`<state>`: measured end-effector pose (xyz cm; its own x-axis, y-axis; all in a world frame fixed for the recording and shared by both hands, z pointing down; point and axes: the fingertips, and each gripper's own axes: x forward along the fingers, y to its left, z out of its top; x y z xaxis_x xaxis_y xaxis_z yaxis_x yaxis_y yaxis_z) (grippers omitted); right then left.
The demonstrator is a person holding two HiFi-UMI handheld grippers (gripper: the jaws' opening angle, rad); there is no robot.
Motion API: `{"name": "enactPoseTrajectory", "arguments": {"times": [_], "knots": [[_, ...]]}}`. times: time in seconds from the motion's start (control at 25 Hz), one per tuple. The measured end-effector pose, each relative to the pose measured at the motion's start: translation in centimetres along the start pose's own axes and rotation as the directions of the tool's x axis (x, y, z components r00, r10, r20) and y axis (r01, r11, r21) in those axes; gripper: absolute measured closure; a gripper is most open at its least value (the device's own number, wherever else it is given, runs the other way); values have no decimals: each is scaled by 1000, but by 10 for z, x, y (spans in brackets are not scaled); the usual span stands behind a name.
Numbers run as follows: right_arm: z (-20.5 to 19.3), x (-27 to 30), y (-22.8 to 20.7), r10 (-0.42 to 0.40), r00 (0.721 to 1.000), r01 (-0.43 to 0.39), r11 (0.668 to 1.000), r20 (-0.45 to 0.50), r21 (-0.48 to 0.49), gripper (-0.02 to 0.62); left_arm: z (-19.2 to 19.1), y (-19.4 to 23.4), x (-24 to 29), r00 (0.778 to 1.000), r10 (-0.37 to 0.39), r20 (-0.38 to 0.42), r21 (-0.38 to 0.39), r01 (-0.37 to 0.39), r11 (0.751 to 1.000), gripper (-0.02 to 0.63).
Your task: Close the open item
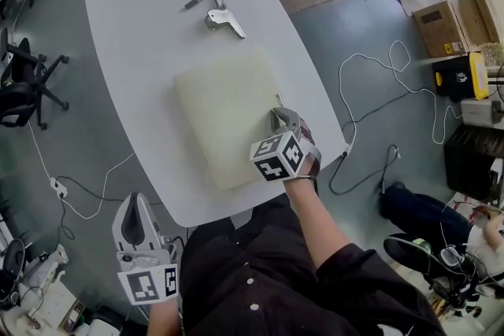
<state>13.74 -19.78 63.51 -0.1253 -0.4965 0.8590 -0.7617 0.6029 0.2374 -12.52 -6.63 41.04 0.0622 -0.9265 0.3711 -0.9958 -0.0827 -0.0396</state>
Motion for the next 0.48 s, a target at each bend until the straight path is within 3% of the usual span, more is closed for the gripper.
{"name": "enactPoseTrajectory", "arguments": {"times": [0.08,0.2,0.48], "knots": [[-1,0,2,24,1000,-24,1000,8,10,568,0,0,-1,1000,1,-1,2,-1,1000,589],[-2,1,0,86,996,-89,990,33,112,569,-2,2,-1,1000,5,-5,-1,-5,1000,589],[-4,5,-9,222,974,-226,921,48,317,569,-7,-1,-3,1000,5,-21,1,-5,1000,589]]}}
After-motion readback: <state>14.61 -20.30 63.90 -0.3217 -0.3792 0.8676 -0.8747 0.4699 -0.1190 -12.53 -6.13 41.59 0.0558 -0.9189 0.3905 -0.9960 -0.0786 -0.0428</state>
